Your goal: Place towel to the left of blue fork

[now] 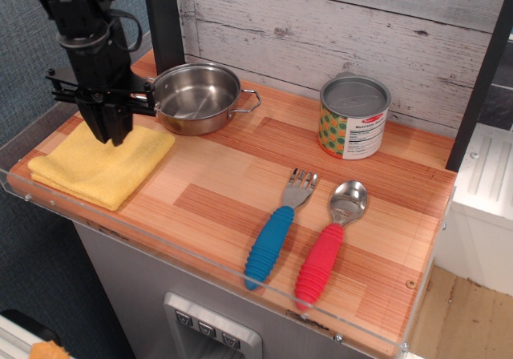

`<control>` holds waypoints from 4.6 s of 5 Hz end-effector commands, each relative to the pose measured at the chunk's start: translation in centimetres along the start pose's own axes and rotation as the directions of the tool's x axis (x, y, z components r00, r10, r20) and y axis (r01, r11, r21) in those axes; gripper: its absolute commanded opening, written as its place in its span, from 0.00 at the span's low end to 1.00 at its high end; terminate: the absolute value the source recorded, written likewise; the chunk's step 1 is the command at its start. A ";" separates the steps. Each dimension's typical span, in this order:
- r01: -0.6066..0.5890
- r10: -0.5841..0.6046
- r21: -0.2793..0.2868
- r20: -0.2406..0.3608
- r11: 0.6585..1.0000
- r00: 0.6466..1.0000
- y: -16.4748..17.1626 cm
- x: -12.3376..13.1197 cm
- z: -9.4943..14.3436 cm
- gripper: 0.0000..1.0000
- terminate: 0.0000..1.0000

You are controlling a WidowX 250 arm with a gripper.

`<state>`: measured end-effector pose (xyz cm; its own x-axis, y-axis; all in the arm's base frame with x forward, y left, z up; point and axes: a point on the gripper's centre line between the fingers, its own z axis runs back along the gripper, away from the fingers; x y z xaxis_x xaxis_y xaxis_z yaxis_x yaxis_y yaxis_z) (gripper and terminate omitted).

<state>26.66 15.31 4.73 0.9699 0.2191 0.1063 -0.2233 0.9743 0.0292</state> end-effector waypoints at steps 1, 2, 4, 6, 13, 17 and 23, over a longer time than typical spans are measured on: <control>0.070 -0.073 0.044 0.067 0.997 0.995 2.0 0.8 -0.5 0.00 0.00; 0.081 -0.083 0.035 0.045 0.996 0.996 2.0 0.4 -1.3 0.00 0.00; 0.070 -0.071 0.033 0.026 0.997 0.997 1.2 -0.4 -2.4 0.00 0.00; 0.080 -0.080 -0.049 -0.001 0.996 0.997 -0.4 -0.9 -2.3 0.00 0.00; 0.157 -0.157 -0.168 0.014 0.973 0.988 -8.8 -1.8 -2.6 0.00 0.00; 0.155 -0.149 -0.148 0.054 0.977 0.987 -10.2 -1.8 -2.2 0.00 0.00; 0.135 -0.115 -0.157 0.129 0.978 0.985 -9.8 -0.9 2.5 1.00 0.00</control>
<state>27.45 5.12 5.50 0.9770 0.1015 0.1875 -0.0789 0.9891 -0.1243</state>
